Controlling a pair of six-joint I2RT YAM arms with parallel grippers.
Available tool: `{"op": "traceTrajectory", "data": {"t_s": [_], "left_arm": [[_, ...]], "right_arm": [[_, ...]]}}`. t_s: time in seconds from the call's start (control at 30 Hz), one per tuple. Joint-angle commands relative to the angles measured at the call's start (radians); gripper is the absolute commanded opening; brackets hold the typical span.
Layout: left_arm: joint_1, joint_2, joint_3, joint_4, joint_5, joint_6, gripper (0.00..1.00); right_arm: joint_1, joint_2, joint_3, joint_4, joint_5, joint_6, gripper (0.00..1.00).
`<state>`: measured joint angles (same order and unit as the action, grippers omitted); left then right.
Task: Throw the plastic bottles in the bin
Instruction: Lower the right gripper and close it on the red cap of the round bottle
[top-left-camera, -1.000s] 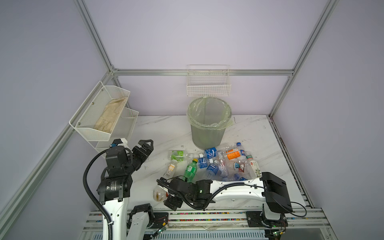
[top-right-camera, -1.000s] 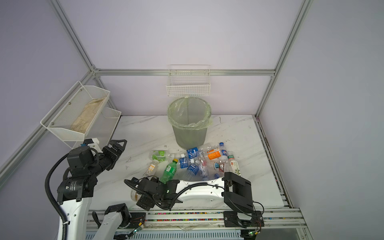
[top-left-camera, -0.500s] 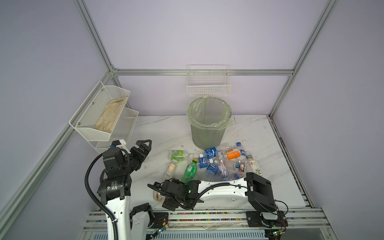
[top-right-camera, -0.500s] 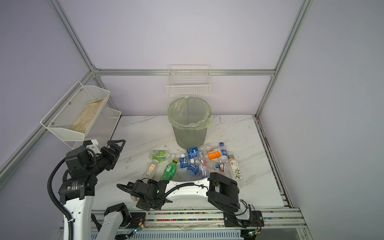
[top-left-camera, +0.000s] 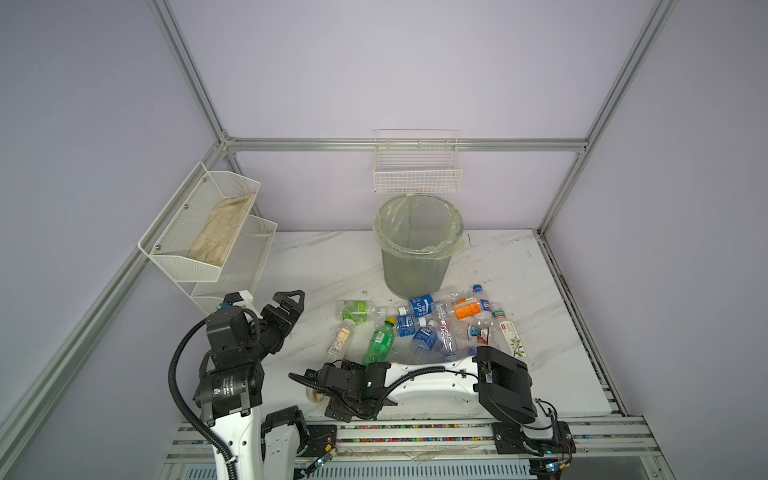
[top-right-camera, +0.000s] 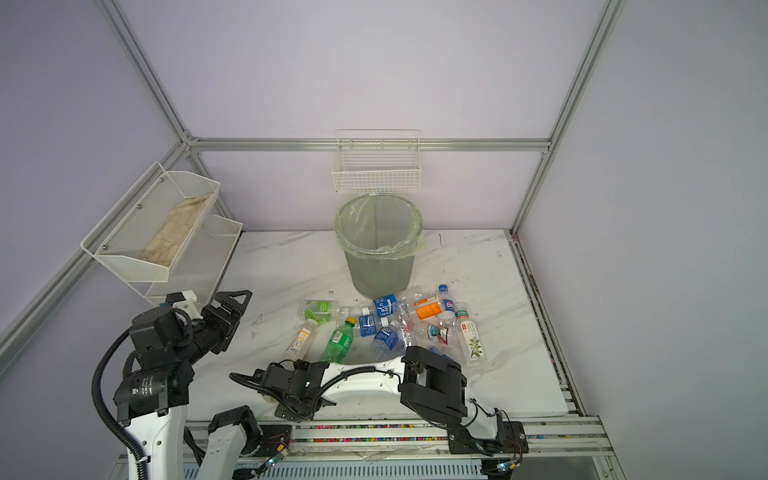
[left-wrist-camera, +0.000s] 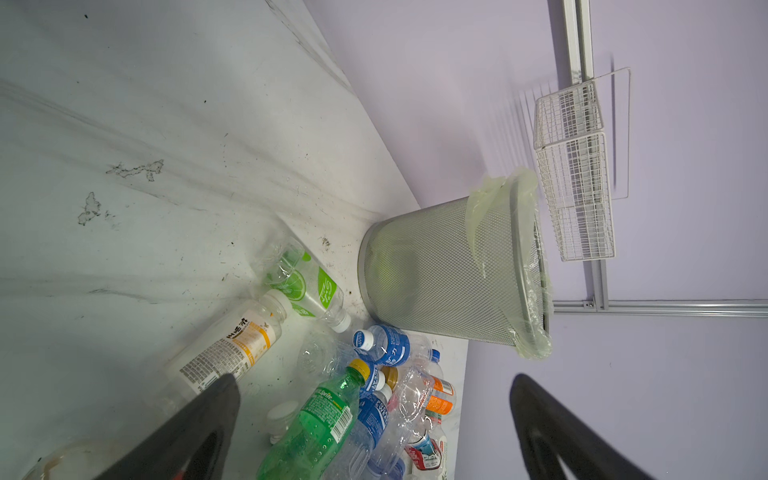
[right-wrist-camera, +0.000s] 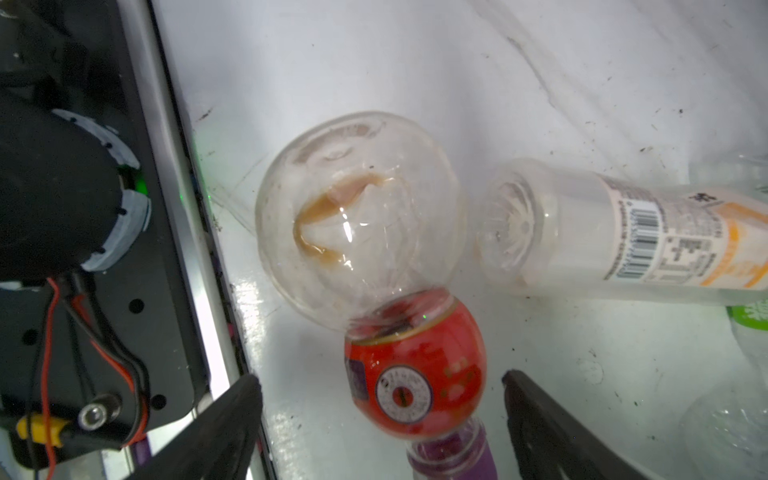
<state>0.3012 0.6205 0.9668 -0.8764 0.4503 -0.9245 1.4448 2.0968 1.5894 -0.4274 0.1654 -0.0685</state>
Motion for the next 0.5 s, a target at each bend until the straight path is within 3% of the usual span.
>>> {"op": "traceTrajectory", "data": {"t_s": [0.0, 0.3, 0.47], "left_arm": [[0.006, -0.007, -0.004, 0.001, 0.004, 0.001, 1.0], [0.006, -0.028, -0.009, -0.001, 0.032, -0.043, 1.0], [0.007, -0.044, -0.032, -0.005, 0.037, -0.051, 1.0]], "right_arm": [[-0.014, 0.02, 0.021, -0.027, 0.021, -0.031, 0.94], [-0.04, 0.05, 0.04, -0.014, 0.026, -0.058, 0.9], [-0.04, 0.081, 0.055, -0.019, -0.004, -0.055, 0.83]]}}
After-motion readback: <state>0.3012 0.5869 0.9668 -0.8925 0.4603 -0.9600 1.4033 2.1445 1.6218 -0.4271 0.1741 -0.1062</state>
